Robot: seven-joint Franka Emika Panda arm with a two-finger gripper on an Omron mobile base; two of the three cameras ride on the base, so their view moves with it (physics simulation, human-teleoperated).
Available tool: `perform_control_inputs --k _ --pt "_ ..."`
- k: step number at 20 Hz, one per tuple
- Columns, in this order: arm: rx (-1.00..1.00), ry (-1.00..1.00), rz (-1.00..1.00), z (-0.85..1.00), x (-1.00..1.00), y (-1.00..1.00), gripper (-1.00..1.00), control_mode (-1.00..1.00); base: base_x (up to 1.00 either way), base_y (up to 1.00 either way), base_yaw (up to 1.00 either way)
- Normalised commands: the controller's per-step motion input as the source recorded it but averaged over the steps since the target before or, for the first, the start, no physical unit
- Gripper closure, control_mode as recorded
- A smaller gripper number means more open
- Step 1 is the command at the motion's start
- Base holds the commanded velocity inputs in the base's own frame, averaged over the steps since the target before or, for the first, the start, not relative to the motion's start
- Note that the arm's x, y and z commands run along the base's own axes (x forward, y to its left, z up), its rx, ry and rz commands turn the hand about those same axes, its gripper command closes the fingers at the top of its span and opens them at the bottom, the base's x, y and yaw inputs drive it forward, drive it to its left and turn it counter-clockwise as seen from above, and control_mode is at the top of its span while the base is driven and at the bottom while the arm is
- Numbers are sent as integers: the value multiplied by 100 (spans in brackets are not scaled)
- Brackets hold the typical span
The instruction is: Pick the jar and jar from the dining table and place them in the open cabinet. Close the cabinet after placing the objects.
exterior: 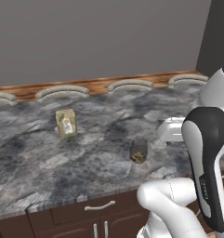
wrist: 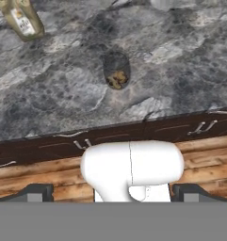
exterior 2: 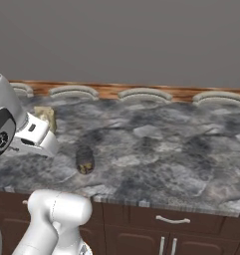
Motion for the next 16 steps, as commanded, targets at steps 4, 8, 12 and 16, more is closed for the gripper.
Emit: perform_control_inputs --k 4,8,12,16 --pt "0 0 0 0 0 0 -100 100 28 -3 0" --pt "0 0 0 0 0 0 -100 100 48 -3 1" --pt "0 0 0 0 0 0 -100 100 43 -5 2" --pt "0 0 0 0 0 0 -100 100 30 -3 0"
